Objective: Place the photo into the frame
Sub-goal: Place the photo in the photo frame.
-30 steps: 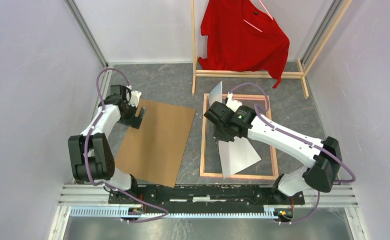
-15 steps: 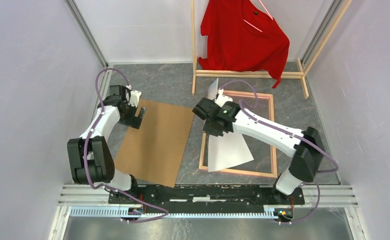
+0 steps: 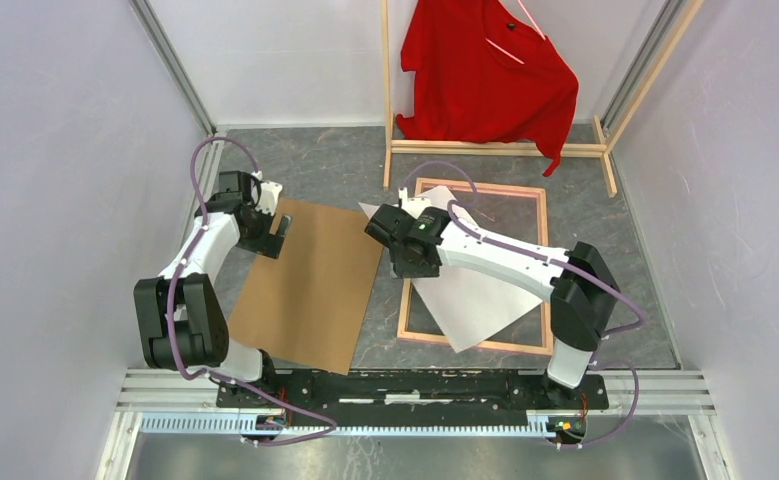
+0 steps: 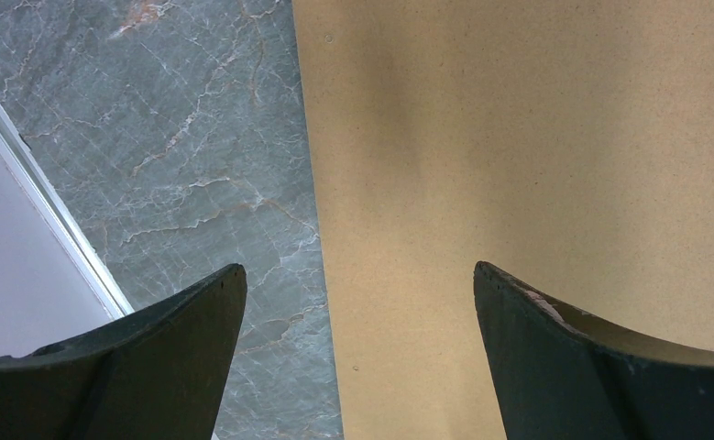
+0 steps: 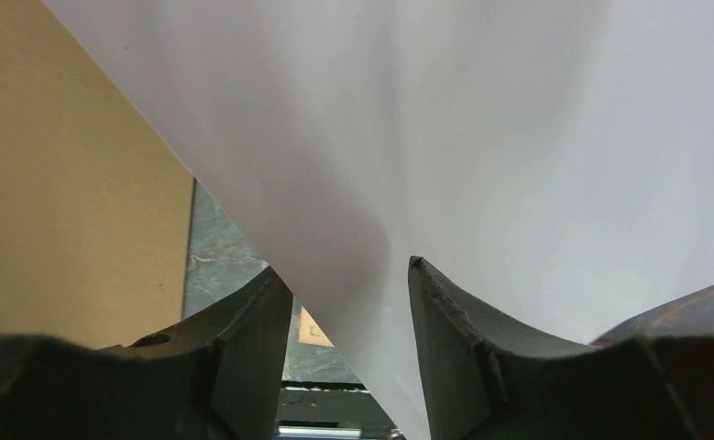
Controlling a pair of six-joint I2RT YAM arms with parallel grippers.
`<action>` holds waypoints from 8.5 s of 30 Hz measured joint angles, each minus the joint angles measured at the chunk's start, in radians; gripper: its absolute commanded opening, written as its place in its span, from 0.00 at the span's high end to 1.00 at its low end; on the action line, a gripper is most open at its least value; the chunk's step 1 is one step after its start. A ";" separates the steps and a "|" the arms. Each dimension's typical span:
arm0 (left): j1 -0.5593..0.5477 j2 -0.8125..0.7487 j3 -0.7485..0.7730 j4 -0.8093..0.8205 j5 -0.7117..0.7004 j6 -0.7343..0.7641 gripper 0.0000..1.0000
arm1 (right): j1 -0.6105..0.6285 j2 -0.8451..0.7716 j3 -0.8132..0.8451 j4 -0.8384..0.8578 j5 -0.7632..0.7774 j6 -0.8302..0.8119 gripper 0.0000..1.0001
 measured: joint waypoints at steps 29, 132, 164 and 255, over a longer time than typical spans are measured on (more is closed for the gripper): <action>0.000 -0.006 -0.012 0.000 -0.006 0.000 0.00 | 0.231 0.397 0.331 -0.009 0.314 -0.563 0.33; 0.001 -0.021 0.036 -0.057 -0.028 0.001 0.00 | -0.122 0.226 0.424 -0.236 0.583 0.134 1.00; 0.001 -0.021 0.036 -0.057 -0.028 0.001 0.00 | -0.188 0.047 0.050 0.034 0.578 -0.296 1.00; 0.001 -0.010 0.034 -0.056 -0.012 0.023 0.00 | -0.303 0.009 -0.253 0.490 0.256 -0.485 0.02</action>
